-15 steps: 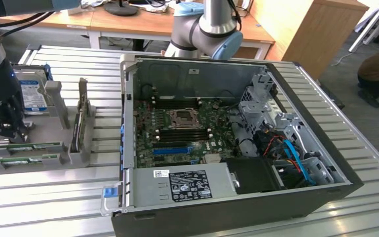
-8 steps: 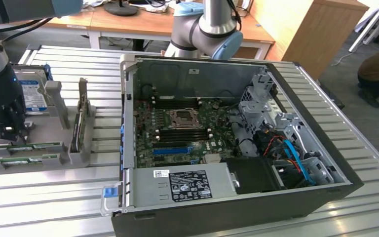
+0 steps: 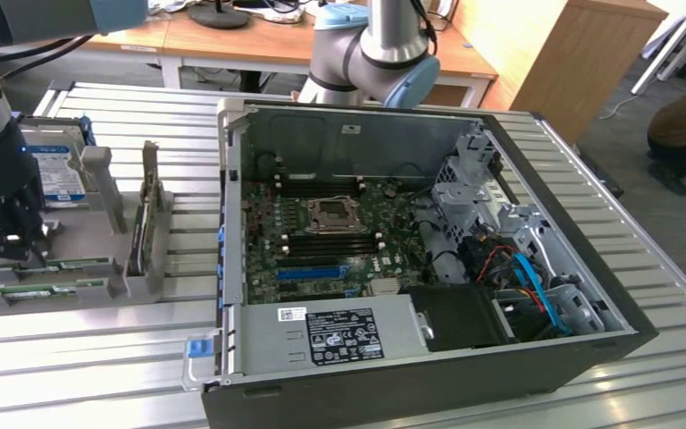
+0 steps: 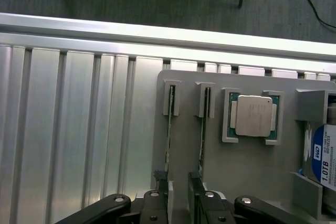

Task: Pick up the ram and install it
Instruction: 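Pick up the ram and move it above insertion slot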

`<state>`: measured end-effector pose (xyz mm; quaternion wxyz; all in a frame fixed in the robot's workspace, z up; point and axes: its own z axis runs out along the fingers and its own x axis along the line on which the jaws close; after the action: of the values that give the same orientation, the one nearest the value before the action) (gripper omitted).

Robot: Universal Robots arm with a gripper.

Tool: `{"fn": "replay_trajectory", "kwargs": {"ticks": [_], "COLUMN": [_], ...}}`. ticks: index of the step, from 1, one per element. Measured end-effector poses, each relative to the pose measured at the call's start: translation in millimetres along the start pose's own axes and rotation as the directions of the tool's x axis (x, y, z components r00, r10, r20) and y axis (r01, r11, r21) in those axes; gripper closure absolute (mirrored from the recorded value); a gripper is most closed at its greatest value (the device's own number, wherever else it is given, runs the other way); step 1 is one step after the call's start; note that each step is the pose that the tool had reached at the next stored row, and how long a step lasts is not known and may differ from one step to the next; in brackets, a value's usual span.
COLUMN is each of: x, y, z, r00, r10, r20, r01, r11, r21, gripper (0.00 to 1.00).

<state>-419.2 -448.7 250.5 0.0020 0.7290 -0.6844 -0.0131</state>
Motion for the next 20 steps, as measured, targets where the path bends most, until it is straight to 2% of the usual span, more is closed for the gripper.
{"fn": "replay_trajectory", "kwargs": {"ticks": [8,20], "x": [2.3,2.6], "y": [0.2,-0.1], "z": [0.8,12.6], "r00": [1.0000,1.0000], "r10": [0.000,0.000], "r20": [0.0001,-0.0001], "r01": [0.000,0.000], "r11": [1.0000,1.0000], "r21": [0.0003,0.0015], "gripper": [0.70,0.70]}}
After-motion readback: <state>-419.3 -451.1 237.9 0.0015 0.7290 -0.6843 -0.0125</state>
